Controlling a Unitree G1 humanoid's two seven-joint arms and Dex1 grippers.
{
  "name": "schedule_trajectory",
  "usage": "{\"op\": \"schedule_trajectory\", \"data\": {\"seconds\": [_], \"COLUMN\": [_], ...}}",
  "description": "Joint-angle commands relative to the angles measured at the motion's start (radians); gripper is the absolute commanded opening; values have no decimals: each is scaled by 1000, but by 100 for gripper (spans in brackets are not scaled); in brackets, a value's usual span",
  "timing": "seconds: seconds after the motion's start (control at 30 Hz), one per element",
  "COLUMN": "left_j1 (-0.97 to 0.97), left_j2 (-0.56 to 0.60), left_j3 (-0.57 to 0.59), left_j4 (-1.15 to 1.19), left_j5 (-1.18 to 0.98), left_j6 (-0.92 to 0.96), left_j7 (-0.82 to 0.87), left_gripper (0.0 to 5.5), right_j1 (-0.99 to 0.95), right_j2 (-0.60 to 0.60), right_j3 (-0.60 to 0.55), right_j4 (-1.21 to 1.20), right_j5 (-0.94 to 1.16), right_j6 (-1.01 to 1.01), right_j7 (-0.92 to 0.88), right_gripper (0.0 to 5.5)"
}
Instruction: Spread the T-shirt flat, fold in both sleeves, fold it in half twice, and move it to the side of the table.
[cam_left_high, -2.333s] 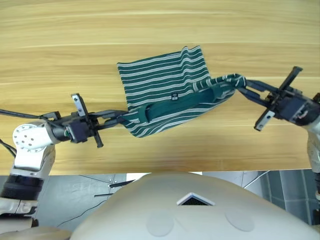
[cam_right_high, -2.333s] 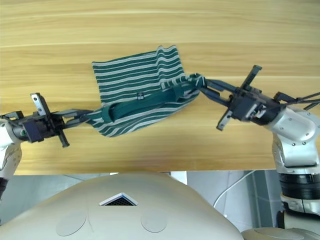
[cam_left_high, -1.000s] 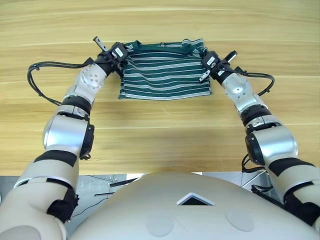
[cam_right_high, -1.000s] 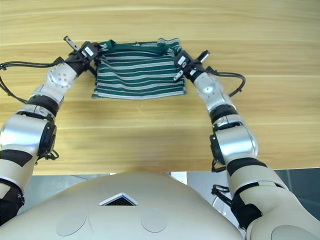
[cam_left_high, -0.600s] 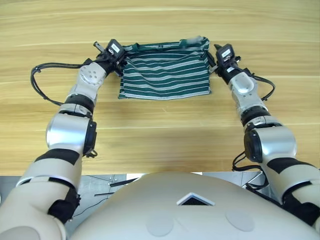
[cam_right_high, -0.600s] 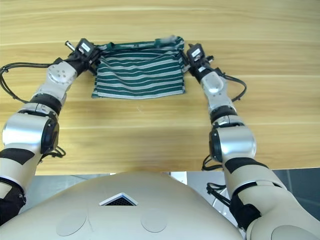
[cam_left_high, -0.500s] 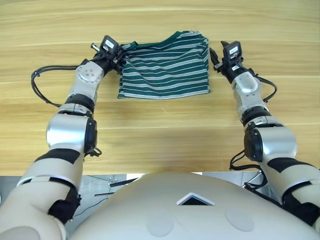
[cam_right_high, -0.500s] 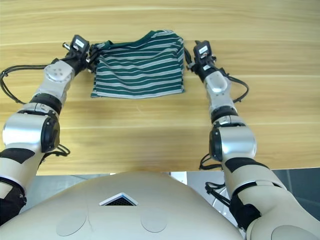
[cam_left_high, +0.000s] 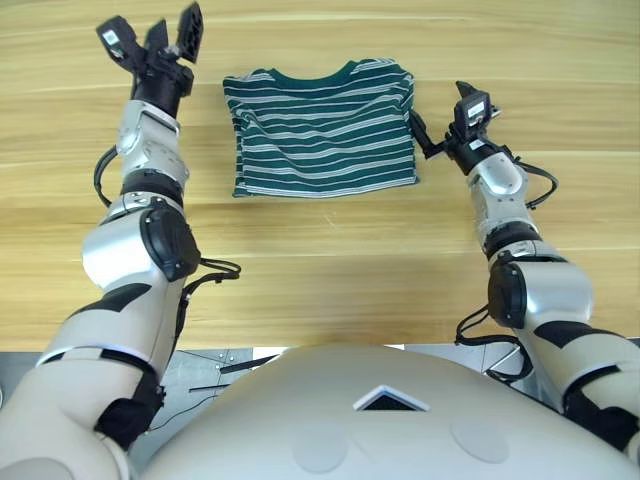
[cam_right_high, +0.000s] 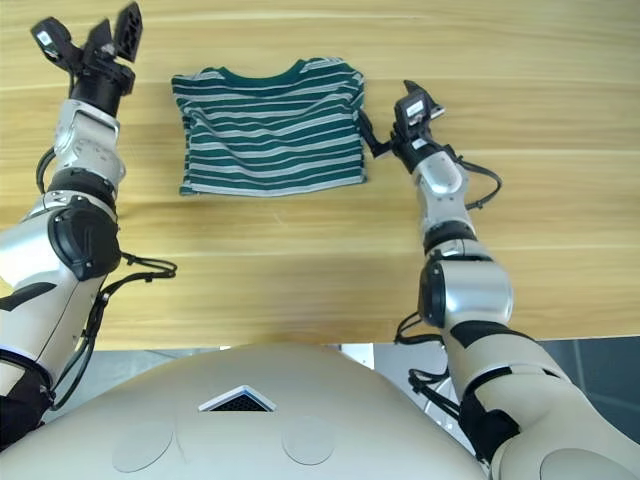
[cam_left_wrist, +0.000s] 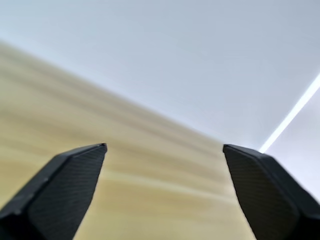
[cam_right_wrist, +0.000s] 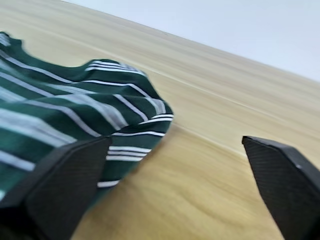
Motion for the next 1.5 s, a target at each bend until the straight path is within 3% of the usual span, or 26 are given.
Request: {"op": "schedule_trajectory", "data": {"seconds": [0.03, 0.3, 0.47, 0.63, 0.73, 0.9, 1.07, 1.33, 1.4, 1.5], "left_j1": [51, 74, 78, 82, 84, 94, 111, 119, 119, 119], "left_j2": [-10, -23, -27, -33, -33, -39, -48, -65, -69, -70], "left_j3": [4, -15, -22, -30, -33, -33, -32, -44, -48, -52], "left_j4": [-37, -34, -30, -24, -22, -31, -34, -31, -31, -32], "left_j5": [-15, 11, 15, 22, 23, 17, 14, 24, 28, 29], "left_j6": [-42, -82, -96, -107, -113, -127, -143, -153, -155, -156], "left_j7": [-84, -73, -62, -52, -51, -60, -62, -53, -52, -50], "left_gripper": [492, 496, 496, 496, 496, 496, 496, 496, 496, 496], "right_j1": [81, 485, 714, 774, 692, 489, 294, 68, 69, 191], "right_j2": [-77, -213, -304, -348, -317, -189, -96, -146, -169, -229], "right_j3": [53, 223, 297, 315, 270, 309, 338, 480, 529, 572], "right_j4": [-65, -684, -1144, -1376, -1348, -1254, -974, -419, -368, -507], "right_j5": [-47, 67, 159, 287, 286, 77, -156, -604, -652, -547], "right_j6": [-59, -51, 46, 122, 172, 218, 204, 158, 131, 35], "right_j7": [77, 413, 471, 496, 441, 292, 97, -351, -369, -185], "right_gripper": [540, 540, 540, 540, 540, 540, 540, 540, 540, 540]}}
